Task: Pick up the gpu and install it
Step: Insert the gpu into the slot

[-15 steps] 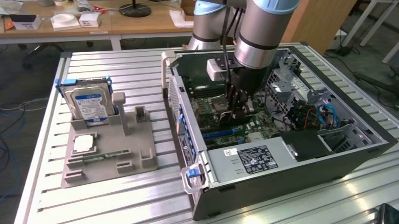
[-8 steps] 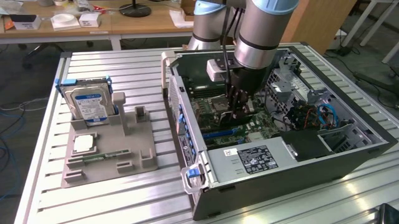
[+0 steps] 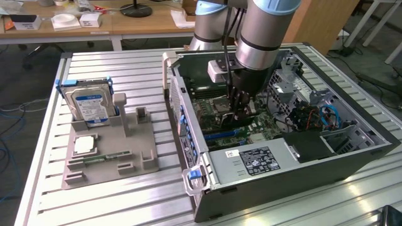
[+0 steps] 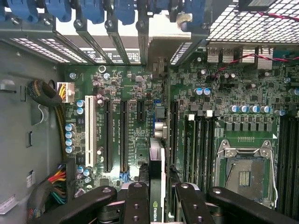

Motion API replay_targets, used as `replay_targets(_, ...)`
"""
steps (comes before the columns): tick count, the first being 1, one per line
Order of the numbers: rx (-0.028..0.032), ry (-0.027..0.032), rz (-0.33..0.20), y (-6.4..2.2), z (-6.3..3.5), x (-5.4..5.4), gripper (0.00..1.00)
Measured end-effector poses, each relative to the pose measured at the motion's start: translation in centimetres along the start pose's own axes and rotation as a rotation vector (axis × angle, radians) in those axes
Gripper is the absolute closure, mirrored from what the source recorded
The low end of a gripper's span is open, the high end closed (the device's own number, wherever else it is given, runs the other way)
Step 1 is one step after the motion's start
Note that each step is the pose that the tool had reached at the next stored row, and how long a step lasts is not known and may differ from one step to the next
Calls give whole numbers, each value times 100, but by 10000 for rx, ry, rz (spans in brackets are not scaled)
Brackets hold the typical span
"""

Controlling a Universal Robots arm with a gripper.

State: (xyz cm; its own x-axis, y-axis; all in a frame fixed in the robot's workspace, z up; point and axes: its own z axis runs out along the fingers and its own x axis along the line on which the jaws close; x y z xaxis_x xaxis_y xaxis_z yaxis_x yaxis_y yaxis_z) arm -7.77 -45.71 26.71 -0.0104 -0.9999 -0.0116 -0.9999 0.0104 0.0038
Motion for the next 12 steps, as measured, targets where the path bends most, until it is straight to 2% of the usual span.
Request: replay_targets(12, 0, 0, 1, 45, 15, 17, 74)
